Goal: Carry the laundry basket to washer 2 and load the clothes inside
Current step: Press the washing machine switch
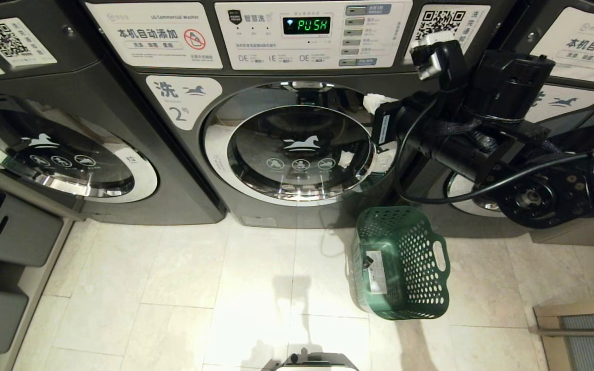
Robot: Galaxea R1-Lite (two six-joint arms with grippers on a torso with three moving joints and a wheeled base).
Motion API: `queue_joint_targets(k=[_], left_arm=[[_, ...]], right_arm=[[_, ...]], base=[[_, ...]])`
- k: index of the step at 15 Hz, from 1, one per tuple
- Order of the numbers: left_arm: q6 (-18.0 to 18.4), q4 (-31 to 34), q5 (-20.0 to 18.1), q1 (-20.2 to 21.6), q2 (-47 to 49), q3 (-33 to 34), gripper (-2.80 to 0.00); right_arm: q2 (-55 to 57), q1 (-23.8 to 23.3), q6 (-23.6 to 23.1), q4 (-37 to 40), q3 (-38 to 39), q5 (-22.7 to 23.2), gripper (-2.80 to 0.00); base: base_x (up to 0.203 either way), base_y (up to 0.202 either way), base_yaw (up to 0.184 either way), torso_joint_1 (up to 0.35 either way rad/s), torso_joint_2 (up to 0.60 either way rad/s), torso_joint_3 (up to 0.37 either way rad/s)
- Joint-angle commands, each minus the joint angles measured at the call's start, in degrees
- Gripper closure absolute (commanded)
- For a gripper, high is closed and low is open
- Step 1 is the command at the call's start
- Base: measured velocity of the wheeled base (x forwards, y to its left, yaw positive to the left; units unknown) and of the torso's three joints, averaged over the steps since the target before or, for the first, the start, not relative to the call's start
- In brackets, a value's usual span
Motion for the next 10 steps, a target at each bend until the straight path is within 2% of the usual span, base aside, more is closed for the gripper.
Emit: queue_joint_targets(k=[1, 5, 10], left_arm=[[0.0, 0.0, 0.0, 0.0, -0.1, 0.0, 0.00], [0.0, 0.0, 0.0, 0.0, -0.1, 0.0, 0.00], [0.0, 0.0, 0.0, 0.0, -0.1, 0.0, 0.00]], right_arm=[[0.6, -0.1, 0.1, -0.3, 0.2, -1.2, 0.00], [-1.3, 0.1, 0.1, -0.4, 4.6, -2.6, 0.00], [-3.7, 0.5, -0.2, 0.0, 5.5, -2.5, 0.00]], base=[[0.000, 0.000, 0.000, 0.000, 0.00, 0.000], [0.000, 0.000, 0.000, 0.000, 0.00, 0.000], [0.000, 0.000, 0.000, 0.000, 0.00, 0.000]])
